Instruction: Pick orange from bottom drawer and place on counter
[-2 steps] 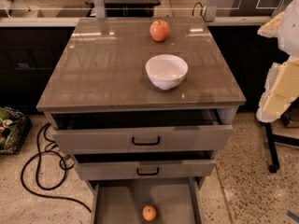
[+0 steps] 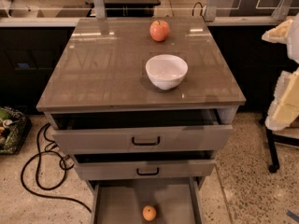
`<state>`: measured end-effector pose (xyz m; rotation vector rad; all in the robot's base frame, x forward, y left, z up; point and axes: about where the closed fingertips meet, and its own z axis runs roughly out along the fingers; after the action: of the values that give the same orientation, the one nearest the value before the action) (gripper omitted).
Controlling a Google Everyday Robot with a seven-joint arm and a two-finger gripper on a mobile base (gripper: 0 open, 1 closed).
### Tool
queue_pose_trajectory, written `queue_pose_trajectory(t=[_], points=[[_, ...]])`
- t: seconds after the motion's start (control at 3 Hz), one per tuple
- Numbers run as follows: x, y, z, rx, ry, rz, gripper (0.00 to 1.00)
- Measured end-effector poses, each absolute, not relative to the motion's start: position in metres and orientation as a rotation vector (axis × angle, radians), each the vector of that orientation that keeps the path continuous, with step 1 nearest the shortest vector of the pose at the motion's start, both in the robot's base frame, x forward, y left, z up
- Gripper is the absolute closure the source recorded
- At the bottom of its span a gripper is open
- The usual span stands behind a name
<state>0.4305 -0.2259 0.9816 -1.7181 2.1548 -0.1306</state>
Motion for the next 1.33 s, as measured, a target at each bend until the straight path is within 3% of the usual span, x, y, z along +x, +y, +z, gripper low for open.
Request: queue_pose_trajectory(t=[0.67, 1.33], points=[[0.401, -0.272, 0.946, -1.709, 2.039, -0.019, 0.0], [0.389, -0.285, 0.888, -1.714, 2.106, -0.019, 0.0]])
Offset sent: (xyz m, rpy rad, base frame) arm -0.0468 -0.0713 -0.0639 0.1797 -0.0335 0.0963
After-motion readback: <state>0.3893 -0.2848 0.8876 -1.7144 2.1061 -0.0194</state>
